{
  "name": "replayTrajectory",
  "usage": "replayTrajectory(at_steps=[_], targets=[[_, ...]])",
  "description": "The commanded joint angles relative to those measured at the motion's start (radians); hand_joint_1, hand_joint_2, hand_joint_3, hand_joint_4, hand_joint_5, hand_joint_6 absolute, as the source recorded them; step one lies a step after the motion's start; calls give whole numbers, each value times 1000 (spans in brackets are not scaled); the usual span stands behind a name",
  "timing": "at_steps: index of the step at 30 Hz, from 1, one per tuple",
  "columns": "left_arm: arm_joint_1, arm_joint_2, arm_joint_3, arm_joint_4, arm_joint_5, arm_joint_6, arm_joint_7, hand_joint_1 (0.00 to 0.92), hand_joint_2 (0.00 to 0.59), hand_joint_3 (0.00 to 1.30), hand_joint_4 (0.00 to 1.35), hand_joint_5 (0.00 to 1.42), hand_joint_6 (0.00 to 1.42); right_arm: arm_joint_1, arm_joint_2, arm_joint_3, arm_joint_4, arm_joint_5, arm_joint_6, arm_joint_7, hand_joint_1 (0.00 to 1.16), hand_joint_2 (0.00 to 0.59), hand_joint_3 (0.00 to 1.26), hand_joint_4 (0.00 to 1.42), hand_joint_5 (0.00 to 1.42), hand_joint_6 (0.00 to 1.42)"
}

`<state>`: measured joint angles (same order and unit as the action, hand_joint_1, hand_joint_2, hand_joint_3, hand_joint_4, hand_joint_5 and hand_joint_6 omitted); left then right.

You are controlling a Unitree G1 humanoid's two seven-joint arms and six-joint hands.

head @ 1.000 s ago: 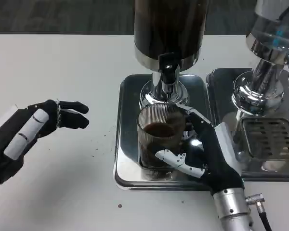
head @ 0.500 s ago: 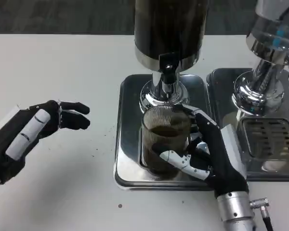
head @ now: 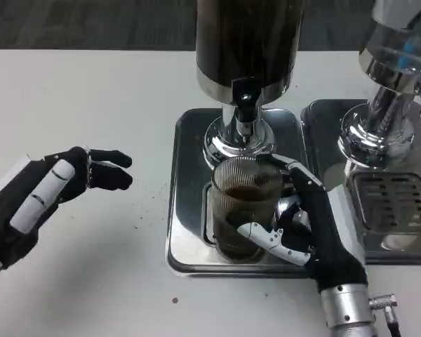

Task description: Grasp the cup under the faucet to collect the drink, then remove the cup.

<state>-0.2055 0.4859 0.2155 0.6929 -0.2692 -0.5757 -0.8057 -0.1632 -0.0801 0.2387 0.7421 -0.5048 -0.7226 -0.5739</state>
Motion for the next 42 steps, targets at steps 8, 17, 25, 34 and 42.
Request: replayTrajectory(at_steps=[8,17,25,34,42], targets=[[-7,-8,-8,7,4,-21,-6,0,249,470,504,448,359,23,4,-12,-56,-10,-39,-46,616,237,605,671,744,1063],[-3,-9,-6,4,3,-23,-4,0,249,469,511,449,359,32,4,-12,-66,-35,-32,-77,625,243,622,687,760,1076],[0,-10,-8,0,4,-23,-3,0,250,466,511,452,359,34,10,-12,-64,-46,-36,-112,626,243,636,707,787,1108],[2,-13,-9,-2,3,-21,-4,0,250,457,511,452,359,45,10,-12,-74,-51,-40,-132,628,244,647,725,805,1133],[4,-14,-9,-8,5,-25,-6,0,250,456,511,452,359,66,-6,-14,-107,-75,-35,-171,627,243,660,735,816,1149]])
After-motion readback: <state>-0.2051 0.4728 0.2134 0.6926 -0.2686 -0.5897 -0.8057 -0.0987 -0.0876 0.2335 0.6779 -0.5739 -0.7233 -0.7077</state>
